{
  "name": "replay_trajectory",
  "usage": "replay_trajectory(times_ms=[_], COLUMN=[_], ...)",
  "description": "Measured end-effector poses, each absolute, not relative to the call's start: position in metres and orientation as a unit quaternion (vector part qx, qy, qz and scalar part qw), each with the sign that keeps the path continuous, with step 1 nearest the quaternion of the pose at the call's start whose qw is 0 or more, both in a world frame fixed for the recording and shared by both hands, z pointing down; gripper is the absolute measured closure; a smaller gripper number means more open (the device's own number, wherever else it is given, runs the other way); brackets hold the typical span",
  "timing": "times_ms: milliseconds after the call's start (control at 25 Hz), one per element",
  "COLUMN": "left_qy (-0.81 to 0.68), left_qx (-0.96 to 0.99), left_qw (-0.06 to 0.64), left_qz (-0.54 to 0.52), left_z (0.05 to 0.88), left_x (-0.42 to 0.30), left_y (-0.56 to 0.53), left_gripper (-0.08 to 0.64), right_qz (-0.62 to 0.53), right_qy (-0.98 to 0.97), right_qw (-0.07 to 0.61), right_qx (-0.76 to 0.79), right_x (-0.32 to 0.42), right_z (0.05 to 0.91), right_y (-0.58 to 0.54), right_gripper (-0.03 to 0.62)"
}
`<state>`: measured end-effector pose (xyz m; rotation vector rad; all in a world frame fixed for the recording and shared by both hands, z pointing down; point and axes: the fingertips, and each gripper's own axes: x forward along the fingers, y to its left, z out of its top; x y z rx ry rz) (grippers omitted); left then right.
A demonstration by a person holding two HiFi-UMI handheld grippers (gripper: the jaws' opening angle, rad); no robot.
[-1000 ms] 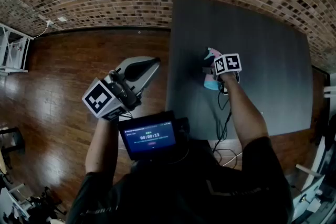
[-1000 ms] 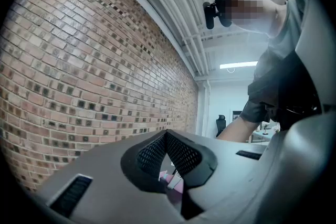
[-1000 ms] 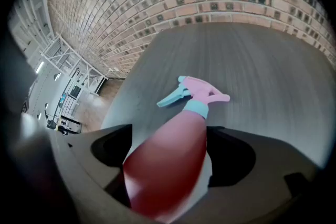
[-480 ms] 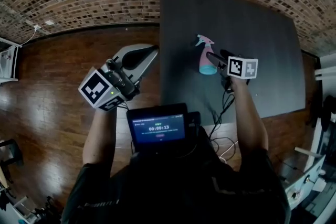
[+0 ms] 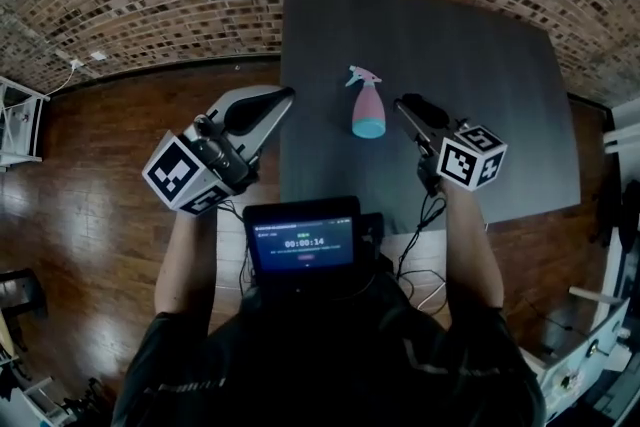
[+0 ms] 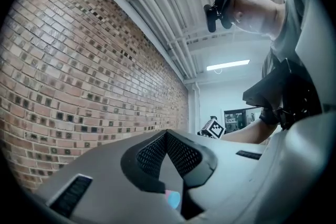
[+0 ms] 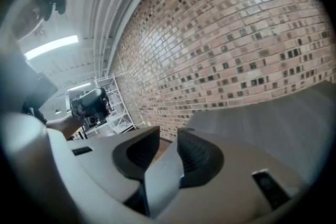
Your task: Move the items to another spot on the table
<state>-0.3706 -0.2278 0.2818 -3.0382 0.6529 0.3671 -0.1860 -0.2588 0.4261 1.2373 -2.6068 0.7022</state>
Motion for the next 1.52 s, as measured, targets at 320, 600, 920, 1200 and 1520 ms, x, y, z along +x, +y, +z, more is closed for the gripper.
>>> replay_trajectory(times_ms=[320,600,920,1200,1520], left_qy=[0.251,0.270,0.265,0.250,0.239], left_qx=[-0.961,-0.957,-0.957,-0.960,-0.962], left_qw=[0.019,0.026,0.034,0.056,0.055], left_qz=[0.116,0.098,0.115,0.114,0.119], left_z=[0.263,0.264,0.249,0.242,0.237], left_x=[-0.318,-0.281,-0.275,-0.276,-0.295], left_y=[-0.182,-0.137,-0.112,-0.103,-0.085], left_gripper=[0.566,0.566,0.566,0.566,0.566], right_qz=[0.158,0.122,0.086,0.086,0.084], right_qy=[-0.908,-0.918,-0.918,-0.909,-0.902], right_qw=[0.040,0.024,0.032,0.020,0.025], right_qx=[0.386,0.378,0.386,0.407,0.423], right_x=[-0.147,-0.114,-0.113,-0.111,-0.125], right_z=[0.367,0.344,0.322,0.317,0.312], right_y=[-0.213,-0.174,-0.148,-0.133,-0.115], right_gripper=[0.588,0.591,0.591,0.591,0.591])
